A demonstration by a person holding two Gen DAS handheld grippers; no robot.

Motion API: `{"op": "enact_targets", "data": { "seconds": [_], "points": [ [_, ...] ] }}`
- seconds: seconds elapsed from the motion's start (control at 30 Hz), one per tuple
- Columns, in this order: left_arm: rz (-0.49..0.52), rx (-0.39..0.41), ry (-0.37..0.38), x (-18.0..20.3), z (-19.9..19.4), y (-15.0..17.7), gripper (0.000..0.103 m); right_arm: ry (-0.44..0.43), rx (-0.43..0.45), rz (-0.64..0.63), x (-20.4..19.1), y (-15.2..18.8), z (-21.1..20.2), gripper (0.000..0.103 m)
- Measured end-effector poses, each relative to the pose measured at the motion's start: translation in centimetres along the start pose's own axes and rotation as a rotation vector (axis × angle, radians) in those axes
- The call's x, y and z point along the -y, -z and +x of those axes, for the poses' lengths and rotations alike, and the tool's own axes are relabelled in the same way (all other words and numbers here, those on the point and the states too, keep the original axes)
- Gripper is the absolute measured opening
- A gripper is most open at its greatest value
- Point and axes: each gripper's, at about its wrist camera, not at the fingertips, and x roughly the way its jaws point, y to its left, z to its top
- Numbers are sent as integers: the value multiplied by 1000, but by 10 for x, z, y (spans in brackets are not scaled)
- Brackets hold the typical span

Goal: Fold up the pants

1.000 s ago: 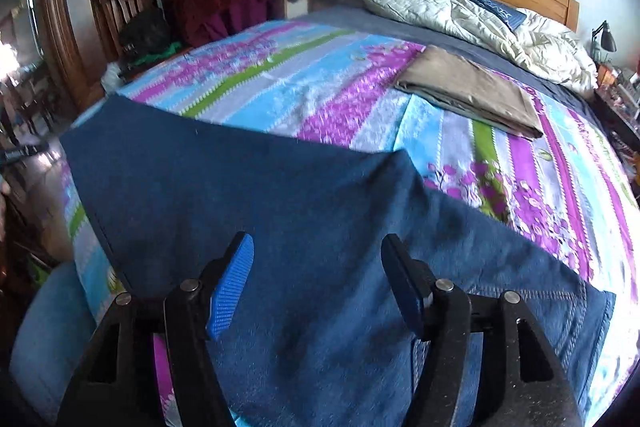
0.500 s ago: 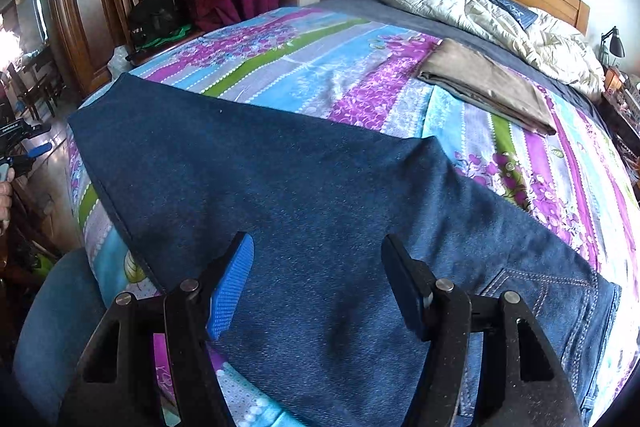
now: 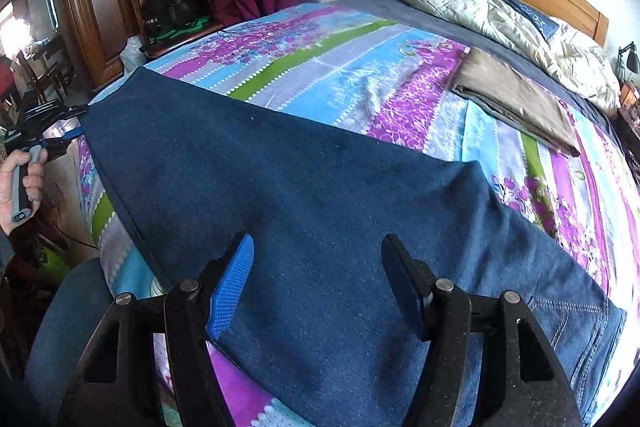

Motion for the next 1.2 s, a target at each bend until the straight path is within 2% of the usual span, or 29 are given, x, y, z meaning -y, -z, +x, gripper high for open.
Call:
{"op": "enact_targets", "data": {
  "seconds": [0.07, 0.1, 0.17, 0.27, 0.4, 0.6, 0.8, 0.97, 1.03, 1.2],
  "points": [
    [-42, 9, -13, -7, -2, 1, 42, -4, -3, -2, -3, -3, -1, 69],
    [-54, 13, 8, -9, -5, 3, 42, -4, 2, -8, -5, -4, -2, 69],
    [-53, 12, 4, -15, -8, 7, 42, -6, 2, -16, -7, -6, -4, 69],
    [-133, 20, 55, -34, -16, 10, 40, 1, -5, -39, -11, -9, -4, 69],
    [-177, 36, 64, -49, -25, 11, 40, -5, 1, -30, -11, -10, -4, 69],
    [-162, 46, 93, -42, -15, -4, 40, -16, -3, -41, -20, -13, 1, 69],
    [-151, 48, 84, -36, -4, -13, 40, -27, 0, -52, -24, -18, 6, 69],
    [-145, 44, 74, -37, -26, 22, 42, -55, 9, -45, -28, -24, 12, 70],
    [-173, 35, 112, -51, -25, 32, 38, -66, -2, -67, -34, -25, 20, 70],
    [-134, 55, 134, -41, -28, 18, 41, -96, -3, -83, -47, -29, 28, 70]
  ]
}}
